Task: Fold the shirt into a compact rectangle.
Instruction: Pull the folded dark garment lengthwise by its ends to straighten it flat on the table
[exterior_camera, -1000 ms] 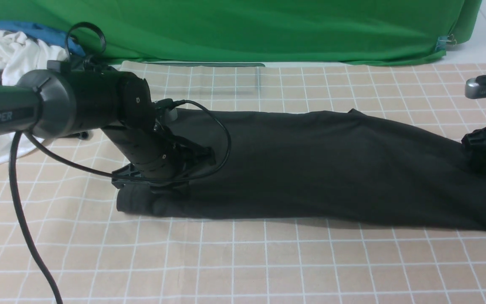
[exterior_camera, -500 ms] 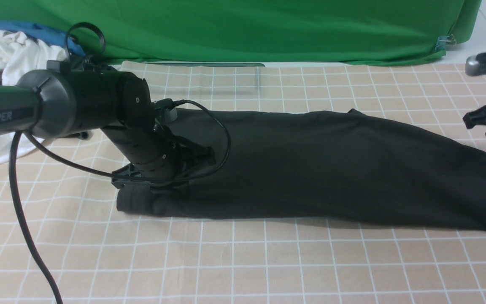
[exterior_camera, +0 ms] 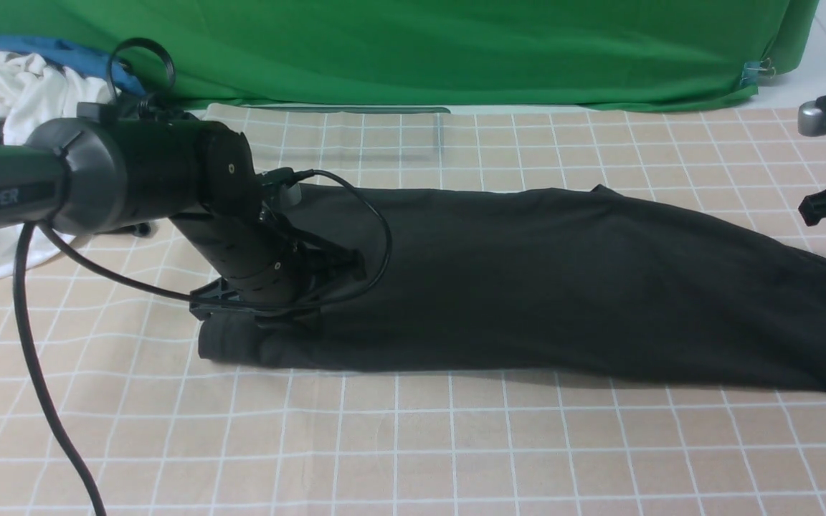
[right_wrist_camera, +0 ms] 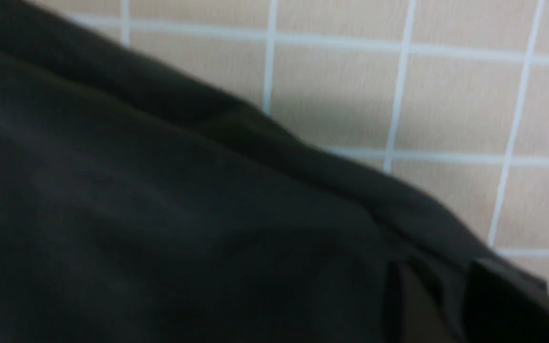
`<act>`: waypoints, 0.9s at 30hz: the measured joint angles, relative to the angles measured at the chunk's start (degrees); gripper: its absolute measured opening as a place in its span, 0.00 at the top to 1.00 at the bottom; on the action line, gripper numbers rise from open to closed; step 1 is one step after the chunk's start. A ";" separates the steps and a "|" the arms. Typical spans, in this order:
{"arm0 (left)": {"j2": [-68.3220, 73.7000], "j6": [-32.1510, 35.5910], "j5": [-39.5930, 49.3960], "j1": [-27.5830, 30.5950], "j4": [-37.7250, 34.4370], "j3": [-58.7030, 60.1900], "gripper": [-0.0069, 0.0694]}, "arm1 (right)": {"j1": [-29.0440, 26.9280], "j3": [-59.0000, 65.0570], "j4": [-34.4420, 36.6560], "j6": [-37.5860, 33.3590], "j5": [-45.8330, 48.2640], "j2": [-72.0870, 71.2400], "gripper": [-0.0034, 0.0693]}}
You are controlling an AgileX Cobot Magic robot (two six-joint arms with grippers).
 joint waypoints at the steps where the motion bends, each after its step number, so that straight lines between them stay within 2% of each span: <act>1: 0.00 0.07 0.00 0.06 -0.12 0.00 0.89 | 0.00 0.00 0.07 0.49 0.34 0.00 0.50; 3: 0.00 0.07 -0.06 0.06 -0.17 0.00 0.89 | 0.00 0.00 0.07 1.34 0.72 0.05 0.38; 4: 0.00 0.07 -0.06 0.06 -0.17 0.00 0.89 | 0.00 0.00 0.07 1.48 0.72 0.05 0.36; 5: 0.00 0.07 -0.11 0.06 -0.17 0.00 0.89 | 0.00 0.00 0.07 1.86 0.72 0.28 0.28; 8: 0.00 0.07 -0.17 0.06 -0.54 0.02 0.89 | 0.00 -0.02 0.07 1.87 1.11 2.04 0.16; 11: 0.00 0.13 -0.17 0.06 -0.59 0.02 0.89 | 0.00 -0.02 0.07 1.68 1.45 4.26 0.13; 16: 0.00 0.78 -0.22 0.06 -0.59 0.06 0.89 | 0.00 -0.62 0.12 1.58 2.44 6.63 0.16; 18: 0.00 0.90 -0.38 0.06 -0.61 0.13 0.89 | 0.00 -1.03 0.51 0.90 2.65 7.03 0.23; 21: 0.00 1.15 -0.45 0.06 -0.61 0.20 0.89 | 0.05 -1.10 1.61 -0.83 2.91 7.22 0.53; 22: 0.00 1.15 -0.45 0.06 -0.67 0.20 0.89 | 0.12 -1.10 1.66 -1.44 3.14 7.22 0.67; 23: 0.00 1.15 -0.45 0.06 -0.73 0.20 0.89 | 0.17 -1.10 1.52 -1.85 3.30 7.22 0.75; 25: 0.00 1.15 -0.45 0.06 -0.77 0.20 0.89 | 0.17 -1.10 0.90 -2.75 3.49 6.92 0.85; 27: 0.00 1.15 -0.40 0.06 -0.77 0.20 0.89 | 0.17 -1.10 0.27 -2.81 3.49 6.77 0.86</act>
